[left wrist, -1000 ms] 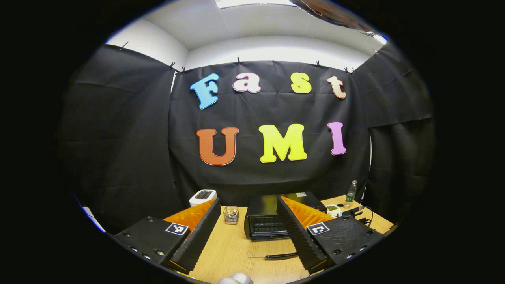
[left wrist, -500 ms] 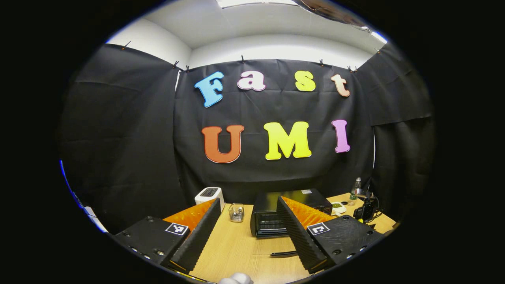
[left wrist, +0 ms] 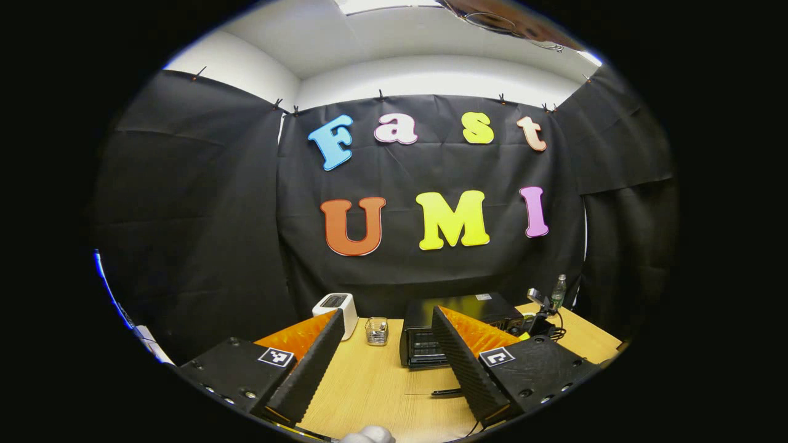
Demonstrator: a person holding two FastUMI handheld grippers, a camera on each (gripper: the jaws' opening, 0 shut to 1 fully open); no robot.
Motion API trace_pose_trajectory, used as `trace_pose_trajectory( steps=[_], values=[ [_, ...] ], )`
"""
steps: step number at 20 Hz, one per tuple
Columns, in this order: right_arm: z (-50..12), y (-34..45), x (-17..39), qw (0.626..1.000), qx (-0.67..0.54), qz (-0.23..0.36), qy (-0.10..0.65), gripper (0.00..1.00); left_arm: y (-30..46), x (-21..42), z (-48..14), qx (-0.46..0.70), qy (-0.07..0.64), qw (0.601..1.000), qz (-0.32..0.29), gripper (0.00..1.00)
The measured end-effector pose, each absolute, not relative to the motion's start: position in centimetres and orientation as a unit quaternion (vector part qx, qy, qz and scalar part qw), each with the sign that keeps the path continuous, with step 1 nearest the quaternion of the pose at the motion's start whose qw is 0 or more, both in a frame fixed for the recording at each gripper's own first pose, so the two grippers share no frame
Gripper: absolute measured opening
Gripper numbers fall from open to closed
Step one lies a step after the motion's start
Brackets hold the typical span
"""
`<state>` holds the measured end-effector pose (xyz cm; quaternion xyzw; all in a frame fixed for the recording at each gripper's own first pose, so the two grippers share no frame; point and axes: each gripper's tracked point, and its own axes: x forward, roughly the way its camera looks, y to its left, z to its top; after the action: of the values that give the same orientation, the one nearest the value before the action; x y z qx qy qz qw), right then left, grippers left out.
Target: Open the electric oven with the left hand, put the food in, and close the electric oven.
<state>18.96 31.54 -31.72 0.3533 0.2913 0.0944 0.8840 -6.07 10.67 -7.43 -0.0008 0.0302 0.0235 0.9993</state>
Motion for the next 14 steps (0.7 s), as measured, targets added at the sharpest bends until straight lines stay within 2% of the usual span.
trace_pose_trajectory(
  steps=[1,3,4,9,13,14],
  values=[
    [-31.8,31.7,19.9,0.889,0.347,0.085,0.285,0.67,10.9,-6.2,-7.5,0.0,0.033,0.999,0.023,0.93],
    [-32.1,32.4,21.8,0.896,0.342,0.069,0.276,0.67,11.3,-6.4,-8.0,0.003,0.038,0.999,0.025,0.93],
    [-32.4,32.9,22.6,0.895,0.344,0.058,0.278,0.67,11.4,-6.4,-8.2,0.005,0.04,0.999,0.026,0.84],
    [-33.5,33.5,25.3,0.908,0.32,0.02,0.27,0.67,12.1,-6.2,-8.7,0.007,0.049,0.998,0.029,0.84],
    [-35.3,33.3,26.8,0.905,0.323,-0.015,0.277,0.67,12.2,-6.3,-9.0,0.015,0.055,0.998,0.026,0.84],
    [-35.3,33.2,27.2,0.903,0.328,-0.018,0.278,0.67,12.2,-6.2,-9.0,0.018,0.055,0.998,0.025,1.0]
  ],
)
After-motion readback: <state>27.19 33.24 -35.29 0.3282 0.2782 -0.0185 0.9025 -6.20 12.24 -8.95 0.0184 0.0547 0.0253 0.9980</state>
